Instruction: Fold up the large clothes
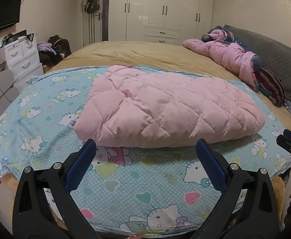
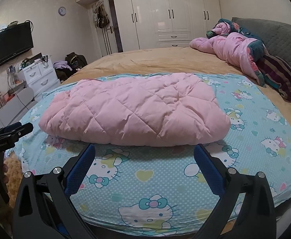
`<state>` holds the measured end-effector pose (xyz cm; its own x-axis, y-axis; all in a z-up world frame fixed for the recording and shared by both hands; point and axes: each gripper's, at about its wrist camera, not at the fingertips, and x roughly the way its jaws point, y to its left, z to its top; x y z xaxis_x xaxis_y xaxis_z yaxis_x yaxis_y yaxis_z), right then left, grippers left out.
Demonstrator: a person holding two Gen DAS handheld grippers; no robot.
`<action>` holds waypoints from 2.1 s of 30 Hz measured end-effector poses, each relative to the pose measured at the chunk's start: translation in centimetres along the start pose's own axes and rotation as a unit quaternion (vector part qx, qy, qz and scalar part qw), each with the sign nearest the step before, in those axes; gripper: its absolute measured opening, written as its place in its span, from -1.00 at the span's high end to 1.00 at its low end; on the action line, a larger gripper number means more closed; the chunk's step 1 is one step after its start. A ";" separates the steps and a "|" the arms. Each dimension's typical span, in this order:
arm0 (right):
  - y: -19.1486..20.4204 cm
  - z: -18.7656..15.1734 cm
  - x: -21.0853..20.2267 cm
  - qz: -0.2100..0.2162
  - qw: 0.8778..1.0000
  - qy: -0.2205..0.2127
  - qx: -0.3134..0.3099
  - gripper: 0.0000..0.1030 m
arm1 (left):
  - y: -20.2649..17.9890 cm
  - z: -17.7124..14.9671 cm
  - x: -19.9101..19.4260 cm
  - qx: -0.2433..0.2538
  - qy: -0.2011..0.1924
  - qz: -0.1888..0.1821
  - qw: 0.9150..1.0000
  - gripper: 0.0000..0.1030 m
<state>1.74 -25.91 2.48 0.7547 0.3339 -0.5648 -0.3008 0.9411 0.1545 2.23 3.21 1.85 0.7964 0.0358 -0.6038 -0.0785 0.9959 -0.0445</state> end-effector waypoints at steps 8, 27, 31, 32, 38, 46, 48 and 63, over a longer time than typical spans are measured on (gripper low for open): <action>0.1 -0.1 0.0 0.002 1.000 0.003 -0.005 -0.92 | -0.2 -0.1 0.1 0.006 0.003 -0.002 1.000 -0.82; 0.6 0.0 0.0 -0.001 1.000 0.005 -0.007 -0.92 | 0.1 -0.2 0.0 0.005 0.003 0.005 1.000 -0.82; 0.6 0.0 -0.1 -0.001 1.000 0.005 -0.008 -0.92 | 0.0 -0.1 0.0 0.004 0.003 0.006 1.000 -0.82; 0.6 0.1 -0.1 -0.001 1.000 0.006 -0.009 -0.92 | 0.0 -0.1 0.0 0.004 0.003 0.006 1.000 -0.82; 0.5 0.1 -0.3 -0.004 1.000 0.002 -0.009 -0.92 | 0.0 -0.1 -0.1 0.004 0.002 0.008 1.000 -0.82; 0.5 0.1 -0.4 -0.005 1.000 0.003 -0.009 -0.92 | 0.2 -0.1 -0.3 0.003 0.000 0.009 1.000 -0.82; 0.5 0.1 -0.4 -0.004 1.000 0.004 -0.009 -0.92 | 0.3 -0.1 -0.4 0.002 0.001 0.008 1.000 -0.82; 0.7 0.3 -0.6 0.000 1.000 0.004 -0.010 -0.92 | 0.1 0.0 -0.5 0.002 -0.001 0.018 1.000 -0.82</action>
<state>1.24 -25.45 3.17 0.7504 0.3331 -0.5709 -0.3118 0.9400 0.1386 1.80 3.33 2.14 0.7938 0.0720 -0.6039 -0.1047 0.9943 -0.0190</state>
